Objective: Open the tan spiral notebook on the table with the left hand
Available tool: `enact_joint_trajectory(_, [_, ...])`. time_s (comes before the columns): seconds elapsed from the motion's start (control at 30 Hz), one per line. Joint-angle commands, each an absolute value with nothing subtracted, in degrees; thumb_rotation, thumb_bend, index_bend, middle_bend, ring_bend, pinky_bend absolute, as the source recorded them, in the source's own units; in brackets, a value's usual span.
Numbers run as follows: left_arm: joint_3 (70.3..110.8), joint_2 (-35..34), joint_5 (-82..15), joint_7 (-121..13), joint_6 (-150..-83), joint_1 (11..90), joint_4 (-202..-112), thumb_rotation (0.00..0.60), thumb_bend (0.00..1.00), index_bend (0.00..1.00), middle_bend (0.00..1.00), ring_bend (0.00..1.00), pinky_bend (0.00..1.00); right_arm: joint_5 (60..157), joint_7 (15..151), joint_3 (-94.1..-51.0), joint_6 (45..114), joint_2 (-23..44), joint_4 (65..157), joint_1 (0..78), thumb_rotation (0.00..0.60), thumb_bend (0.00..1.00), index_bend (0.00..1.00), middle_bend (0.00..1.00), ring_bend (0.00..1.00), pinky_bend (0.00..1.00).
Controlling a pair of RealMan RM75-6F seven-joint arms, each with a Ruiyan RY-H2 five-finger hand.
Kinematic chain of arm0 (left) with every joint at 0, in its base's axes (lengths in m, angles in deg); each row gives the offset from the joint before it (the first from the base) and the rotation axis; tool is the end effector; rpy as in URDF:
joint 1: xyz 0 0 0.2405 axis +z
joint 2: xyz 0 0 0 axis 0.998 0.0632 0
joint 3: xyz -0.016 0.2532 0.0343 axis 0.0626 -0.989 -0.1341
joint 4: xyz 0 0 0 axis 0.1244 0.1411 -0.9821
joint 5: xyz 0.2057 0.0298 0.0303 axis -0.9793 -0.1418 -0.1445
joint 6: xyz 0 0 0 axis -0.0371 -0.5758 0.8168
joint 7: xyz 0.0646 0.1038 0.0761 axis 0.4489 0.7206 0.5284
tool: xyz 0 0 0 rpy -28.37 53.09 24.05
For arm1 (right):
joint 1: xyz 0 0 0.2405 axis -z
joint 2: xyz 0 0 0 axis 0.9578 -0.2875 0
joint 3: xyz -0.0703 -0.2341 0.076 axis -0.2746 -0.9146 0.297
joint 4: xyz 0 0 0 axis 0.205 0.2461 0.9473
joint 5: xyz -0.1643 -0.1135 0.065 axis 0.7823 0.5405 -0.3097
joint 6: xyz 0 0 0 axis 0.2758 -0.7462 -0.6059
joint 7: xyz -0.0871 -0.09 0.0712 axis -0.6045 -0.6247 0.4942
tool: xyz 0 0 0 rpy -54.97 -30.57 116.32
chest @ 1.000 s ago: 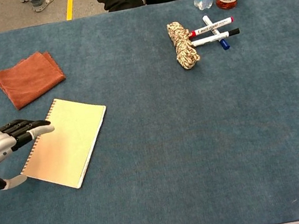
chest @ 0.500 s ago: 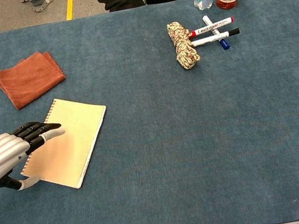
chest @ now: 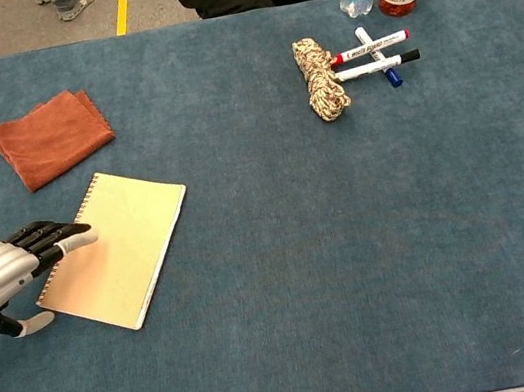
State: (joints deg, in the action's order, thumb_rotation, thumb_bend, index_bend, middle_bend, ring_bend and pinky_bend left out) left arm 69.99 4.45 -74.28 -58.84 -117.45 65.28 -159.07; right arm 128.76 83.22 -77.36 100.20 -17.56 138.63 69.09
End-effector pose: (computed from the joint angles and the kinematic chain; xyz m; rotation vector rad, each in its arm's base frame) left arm -0.3070 0.1917 0.0221 -2.1633 -0.9365 -0.7204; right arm -0.2917 -0.1846 0.1995 1.3175 -0.9267 0.9394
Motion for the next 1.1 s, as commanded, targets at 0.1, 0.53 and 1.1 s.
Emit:
enact_joint_trajectory(0.1, [70.3, 3.8, -73.9, -60.0, -117.4, 64.9, -157.9, 0.6, 0.25, 0.0, 0.0, 0.0, 0.0, 128.8, 83.2, -77.4, 100.5, -17.7, 138.8, 69.3, 0.6, 0.19, 0.26, 0.24, 0.15, 0.28])
enact_joint_trajectory(0.53, [73.3, 2.5, -69.5, -63.5, -113.8, 62.2, -154.6, 0.6, 0.25, 0.0, 0.0, 0.0, 0.0, 128.8, 83.3, -77.5, 101.8, -18.1, 139.2, 70.4, 0.6, 0.19, 0.26, 0.24, 0.15, 0.28])
enact_joint_trajectory(1.1, [85.8, 4.7, -56.2, -65.5, -113.1, 58.4, -164.8, 0.6, 0.25, 0.26, 0.17, 0.07, 0.0, 129.5, 84.6, -77.4, 102.1, -17.9, 138.3, 70.5, 0.6, 0.19, 0.26, 0.24, 0.15, 0.28])
